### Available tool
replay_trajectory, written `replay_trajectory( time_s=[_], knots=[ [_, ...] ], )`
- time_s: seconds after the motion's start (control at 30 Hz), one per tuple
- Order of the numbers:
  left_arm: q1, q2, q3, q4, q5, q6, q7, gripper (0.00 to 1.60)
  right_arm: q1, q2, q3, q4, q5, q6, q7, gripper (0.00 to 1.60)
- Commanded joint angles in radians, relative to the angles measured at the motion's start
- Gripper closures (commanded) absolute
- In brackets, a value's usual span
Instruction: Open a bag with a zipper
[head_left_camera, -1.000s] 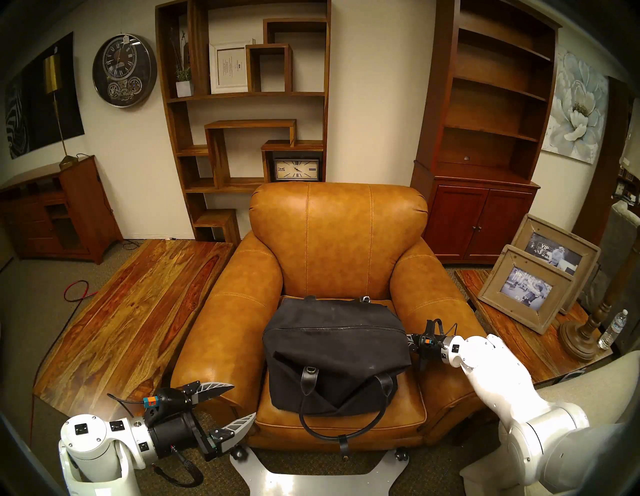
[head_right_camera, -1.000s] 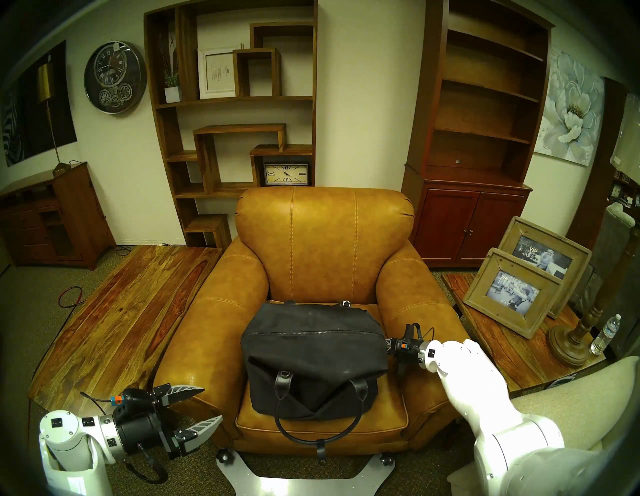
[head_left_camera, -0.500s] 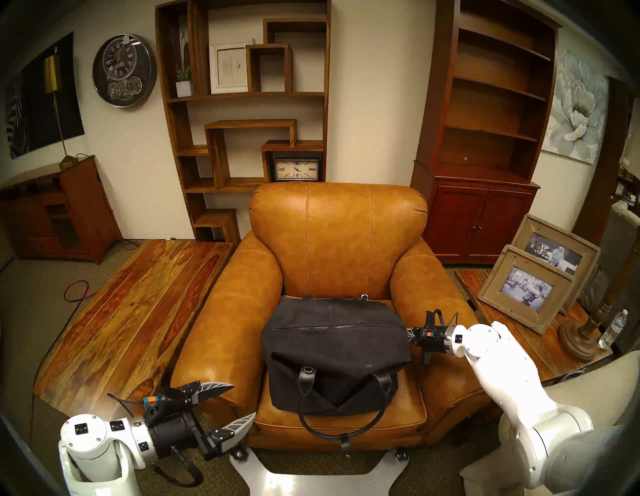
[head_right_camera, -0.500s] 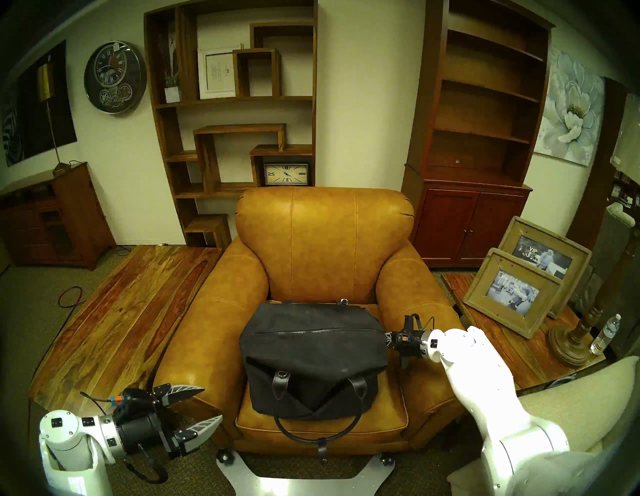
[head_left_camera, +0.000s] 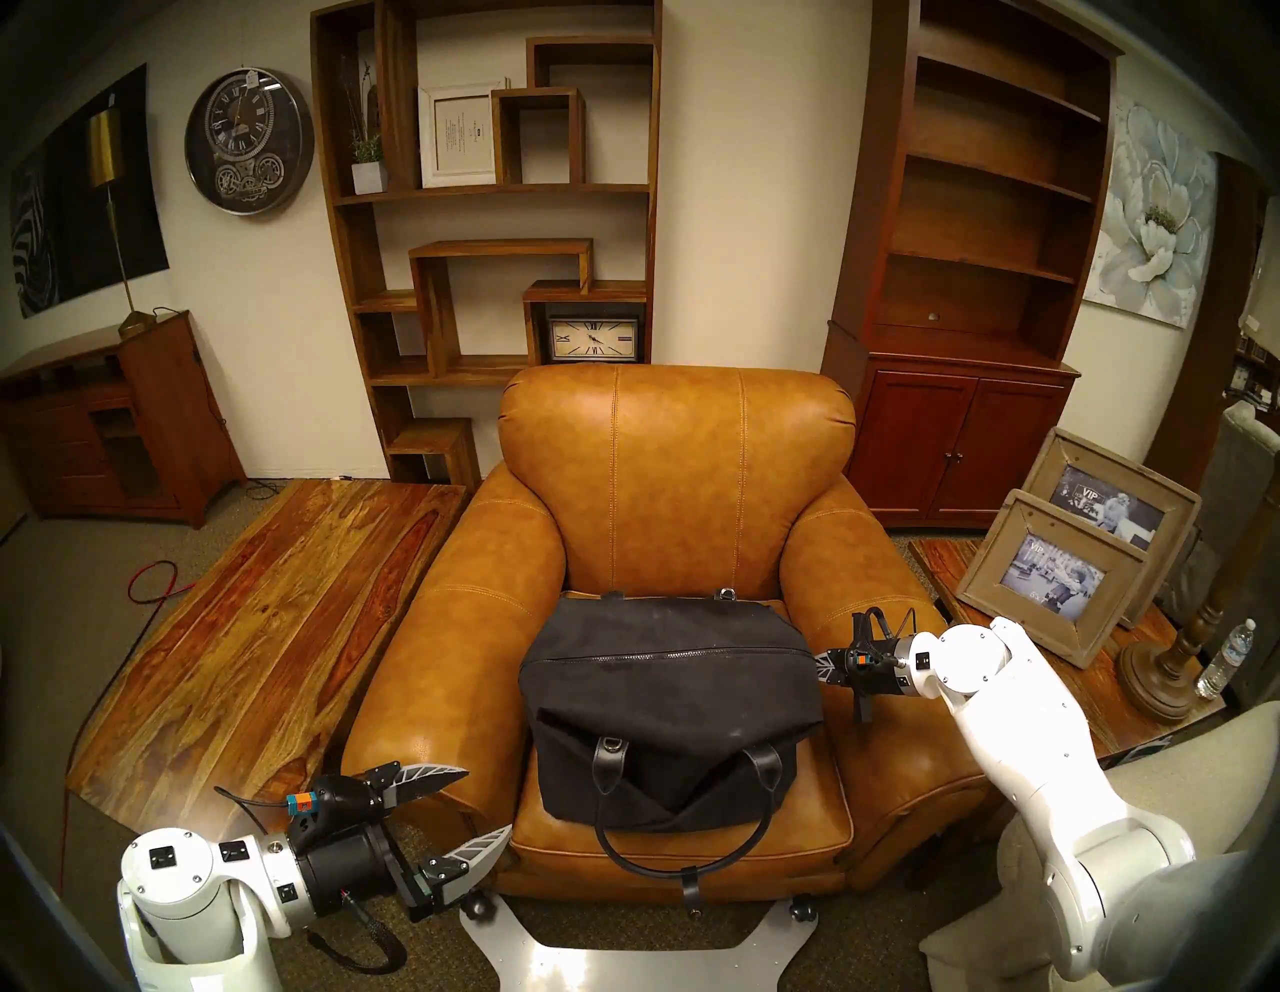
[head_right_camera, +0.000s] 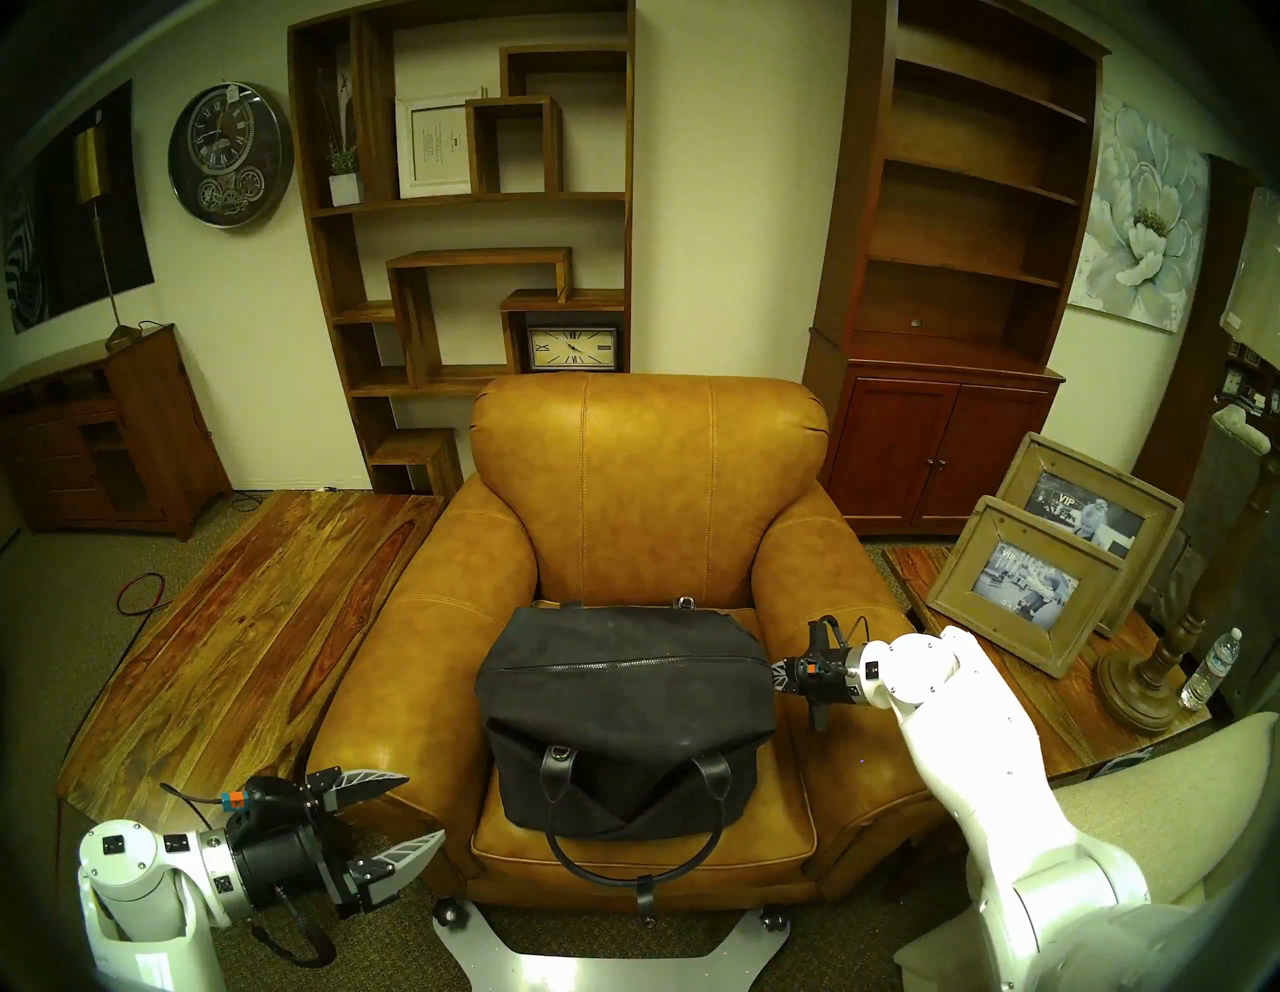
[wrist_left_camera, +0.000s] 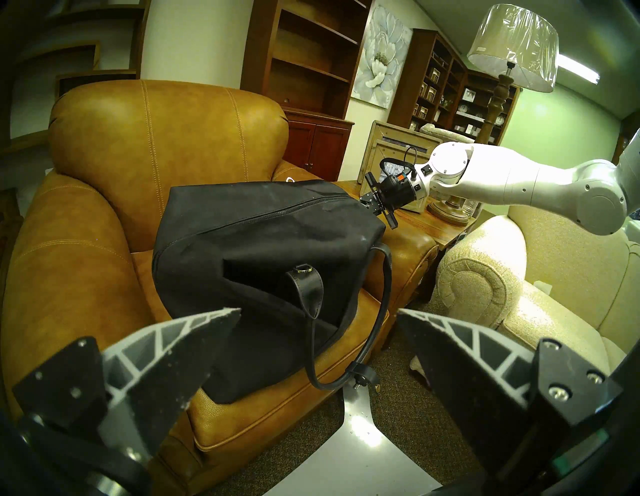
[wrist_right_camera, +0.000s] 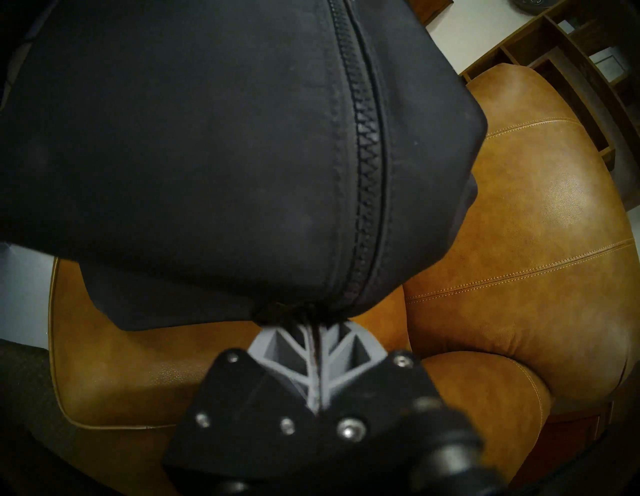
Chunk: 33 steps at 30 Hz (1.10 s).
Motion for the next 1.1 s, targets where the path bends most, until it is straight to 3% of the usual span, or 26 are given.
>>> replay_trajectory(
  time_s=[0.0, 0.3, 0.4, 0.67, 1.07],
  knots=[
    [-0.002, 0.0, 0.001, -0.011, -0.001, -0.003, -0.002, 0.0, -0.008, 0.021, 0.007, -0.121, -0.017, 0.04, 0.016, 1.6],
    [-0.003, -0.003, 0.0, -0.011, 0.001, -0.003, -0.005, 0.0, -0.038, 0.042, 0.028, -0.213, -0.031, 0.089, 0.057, 1.6],
    [-0.004, -0.004, -0.001, -0.011, 0.003, -0.003, -0.007, 0.0, -0.051, 0.045, 0.05, -0.251, -0.004, 0.101, 0.09, 1.6],
    [-0.006, -0.006, -0.003, -0.01, 0.005, -0.003, -0.009, 0.0, -0.03, 0.062, 0.076, -0.314, 0.005, 0.104, 0.126, 1.6],
    [-0.009, -0.01, -0.005, -0.011, 0.009, -0.003, -0.014, 0.0, -0.044, 0.076, 0.096, -0.421, 0.012, 0.182, 0.248, 1.6]
  ],
)
